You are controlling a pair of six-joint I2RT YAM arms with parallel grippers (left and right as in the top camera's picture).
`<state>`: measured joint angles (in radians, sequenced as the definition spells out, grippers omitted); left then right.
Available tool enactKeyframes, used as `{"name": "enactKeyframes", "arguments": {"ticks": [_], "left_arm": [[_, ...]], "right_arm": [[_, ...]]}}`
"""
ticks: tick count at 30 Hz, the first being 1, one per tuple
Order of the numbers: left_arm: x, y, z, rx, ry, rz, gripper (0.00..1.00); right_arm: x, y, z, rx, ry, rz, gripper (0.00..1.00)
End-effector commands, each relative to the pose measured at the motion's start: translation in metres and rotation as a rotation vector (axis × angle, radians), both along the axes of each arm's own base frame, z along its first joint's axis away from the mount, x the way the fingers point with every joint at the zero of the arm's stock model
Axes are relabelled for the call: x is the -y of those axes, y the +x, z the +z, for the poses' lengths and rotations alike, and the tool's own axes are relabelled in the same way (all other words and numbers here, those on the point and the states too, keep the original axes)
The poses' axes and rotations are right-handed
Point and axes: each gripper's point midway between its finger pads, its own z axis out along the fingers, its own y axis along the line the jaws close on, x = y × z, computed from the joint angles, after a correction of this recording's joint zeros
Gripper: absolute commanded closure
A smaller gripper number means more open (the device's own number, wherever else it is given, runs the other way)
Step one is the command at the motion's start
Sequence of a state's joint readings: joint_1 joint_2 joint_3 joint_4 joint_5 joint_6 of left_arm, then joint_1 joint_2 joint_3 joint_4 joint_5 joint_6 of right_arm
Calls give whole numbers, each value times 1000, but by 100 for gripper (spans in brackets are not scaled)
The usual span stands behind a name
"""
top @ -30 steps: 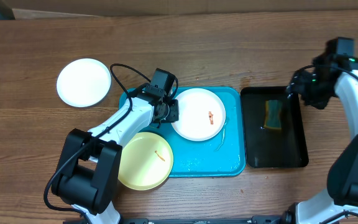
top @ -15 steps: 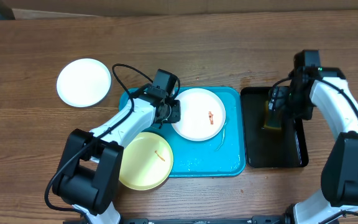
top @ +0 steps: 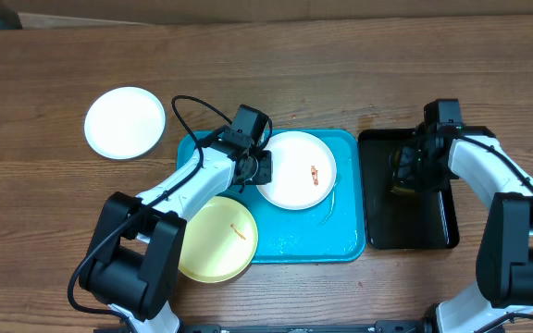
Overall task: Clean dirty plates on tray and stack at the side
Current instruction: 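Move the right gripper down onto the sponge in the black tray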
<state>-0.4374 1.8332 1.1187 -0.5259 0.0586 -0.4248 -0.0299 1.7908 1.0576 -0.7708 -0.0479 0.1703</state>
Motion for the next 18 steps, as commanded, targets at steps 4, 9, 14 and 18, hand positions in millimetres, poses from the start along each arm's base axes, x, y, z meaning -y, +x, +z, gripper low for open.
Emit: {"name": "enactKeyframes", "arguments": {"ticks": [4, 9, 14, 18], "left_arm": [[-1, -2, -6, -11, 10, 15, 69], [-1, -2, -6, -12, 10, 14, 66], [-1, -2, -6, -12, 10, 15, 65], [-1, -2, -6, -12, 10, 15, 64]], "right_arm": [[-2, 0, 1, 10, 5, 8, 54], [-3, -7, 0, -18, 7, 7, 39], [-6, -22, 0, -81, 29, -7, 64], [-11, -22, 0, -81, 54, -4, 86]]}}
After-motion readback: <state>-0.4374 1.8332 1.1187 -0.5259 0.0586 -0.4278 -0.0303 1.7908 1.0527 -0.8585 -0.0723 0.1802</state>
